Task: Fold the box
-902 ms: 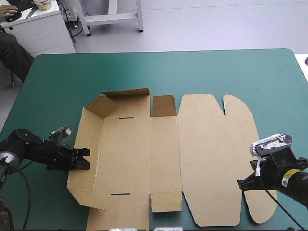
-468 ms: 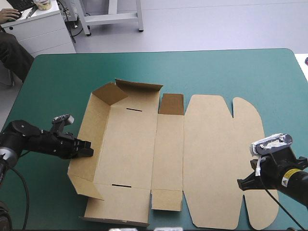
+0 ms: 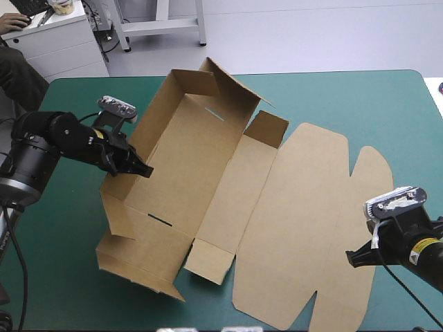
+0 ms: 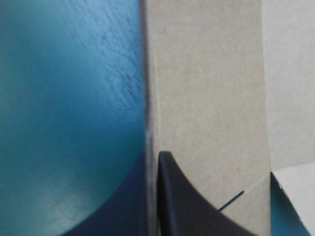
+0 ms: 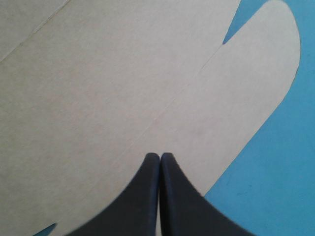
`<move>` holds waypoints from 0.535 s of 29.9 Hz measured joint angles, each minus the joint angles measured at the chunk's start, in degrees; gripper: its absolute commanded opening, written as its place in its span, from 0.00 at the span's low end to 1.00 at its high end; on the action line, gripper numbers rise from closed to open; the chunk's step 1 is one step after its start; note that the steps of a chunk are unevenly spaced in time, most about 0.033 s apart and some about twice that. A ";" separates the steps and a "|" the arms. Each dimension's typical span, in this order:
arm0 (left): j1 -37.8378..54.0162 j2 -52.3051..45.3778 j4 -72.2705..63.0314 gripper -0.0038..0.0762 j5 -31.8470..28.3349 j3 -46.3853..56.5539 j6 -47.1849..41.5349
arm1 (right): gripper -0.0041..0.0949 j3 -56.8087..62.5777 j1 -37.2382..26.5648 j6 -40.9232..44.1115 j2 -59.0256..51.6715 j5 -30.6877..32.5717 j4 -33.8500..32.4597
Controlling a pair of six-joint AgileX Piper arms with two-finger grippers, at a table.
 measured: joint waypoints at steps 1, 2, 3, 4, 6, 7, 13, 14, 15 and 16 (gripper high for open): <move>-2.29 0.52 3.08 0.04 -0.14 -1.88 -1.25 | 0.03 -0.65 0.00 0.00 -0.21 -0.50 -0.80; -4.10 0.92 5.40 0.04 -0.38 -3.39 -2.07 | 0.03 -1.43 0.00 0.00 -0.41 -0.81 -1.64; -6.80 1.49 8.55 0.04 -1.24 -4.52 -3.14 | 0.03 -2.29 0.00 0.00 -0.69 -1.01 -2.67; -8.62 1.86 10.67 0.04 -1.97 -5.28 -3.75 | 0.03 -3.18 0.00 0.34 -0.96 -1.06 -3.52; -12.72 2.65 16.26 0.04 -4.17 -5.91 -5.44 | 0.03 -5.03 0.00 0.82 -1.66 -1.06 -5.38; -14.94 3.14 19.58 0.04 -5.21 -5.97 -6.85 | 0.03 -5.75 0.00 1.16 -2.08 -1.06 -6.02; -26.38 7.33 37.94 0.04 -10.52 -5.97 -12.91 | 0.03 -8.40 0.00 2.91 -4.18 -0.64 -8.45; -27.76 8.02 40.68 0.04 -11.31 -5.97 -13.10 | 0.03 -8.39 0.00 2.99 -4.39 -0.32 -8.51; -29.42 8.92 43.33 0.04 -12.19 -5.97 -13.29 | 0.03 -8.39 0.00 3.13 -4.52 0.18 -8.51; -31.04 9.82 45.97 0.04 -13.07 -5.97 -13.40 | 0.03 -8.39 0.00 3.13 -4.57 0.65 -8.56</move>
